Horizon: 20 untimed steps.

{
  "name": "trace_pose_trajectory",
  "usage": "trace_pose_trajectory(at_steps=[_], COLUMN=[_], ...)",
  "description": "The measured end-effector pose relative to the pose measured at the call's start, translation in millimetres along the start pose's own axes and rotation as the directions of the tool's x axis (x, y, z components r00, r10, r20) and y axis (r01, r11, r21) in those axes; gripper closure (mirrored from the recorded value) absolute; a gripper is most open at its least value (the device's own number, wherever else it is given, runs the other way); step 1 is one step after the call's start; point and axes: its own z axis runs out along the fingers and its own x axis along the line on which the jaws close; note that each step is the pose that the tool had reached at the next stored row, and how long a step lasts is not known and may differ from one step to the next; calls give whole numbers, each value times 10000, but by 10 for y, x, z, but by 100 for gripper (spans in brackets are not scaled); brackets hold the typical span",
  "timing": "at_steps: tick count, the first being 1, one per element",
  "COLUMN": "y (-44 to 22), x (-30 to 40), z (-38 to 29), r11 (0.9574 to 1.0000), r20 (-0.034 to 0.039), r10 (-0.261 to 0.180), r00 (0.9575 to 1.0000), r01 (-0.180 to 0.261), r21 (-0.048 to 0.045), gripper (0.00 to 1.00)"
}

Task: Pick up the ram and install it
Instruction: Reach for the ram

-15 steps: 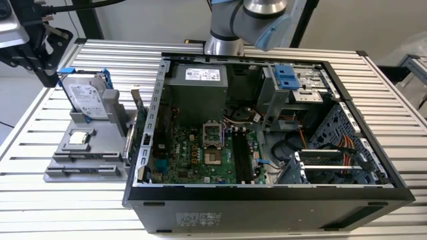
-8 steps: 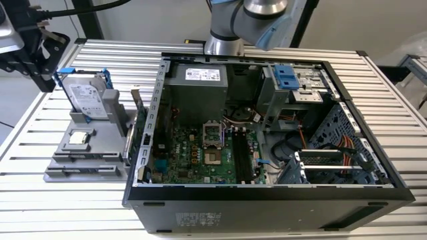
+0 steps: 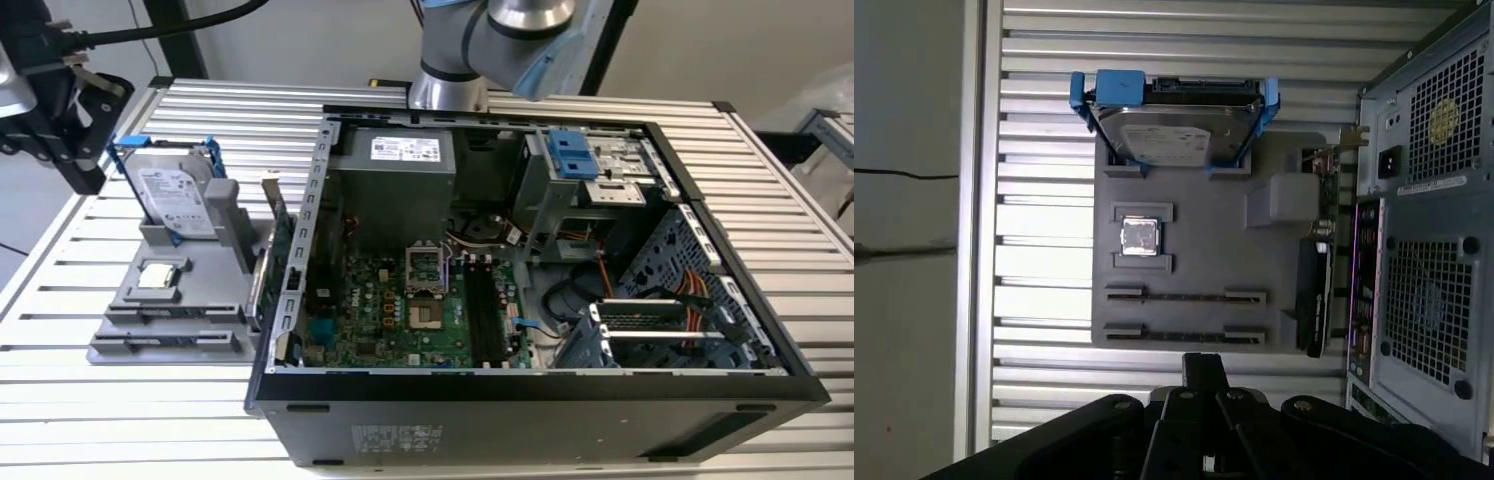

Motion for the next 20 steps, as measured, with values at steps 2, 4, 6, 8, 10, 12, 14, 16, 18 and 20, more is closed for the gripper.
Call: trace_pose_trajectory(at_steps=[2,4,6,8,10,12,14,16,18,20], y=[-34,-70,-105,-139,-157,-157,-158,-158,-158,-158], x=[0,1,2,2,3,3,3,5,5,5], z=[-1,-3,-4,-6,-6,-6,-6,-6,-6,-6], r11=[10000,10000,10000,10000,10000,10000,10000,10000,10000,10000], r20=[-2,-6,-9,-12,-14,-13,-13,-13,-13,-13], r10=[0,0,0,0,0,2,1,0,0,0], r00=[10000,10000,10000,10000,10000,10000,10000,10000,10000,10000], r01=[0,0,0,0,0,-2,-1,0,0,0], r21=[0,0,0,-1,0,-1,-1,-1,-1,-1], gripper=[100,100,100,100,100,100,100,100,100,100])
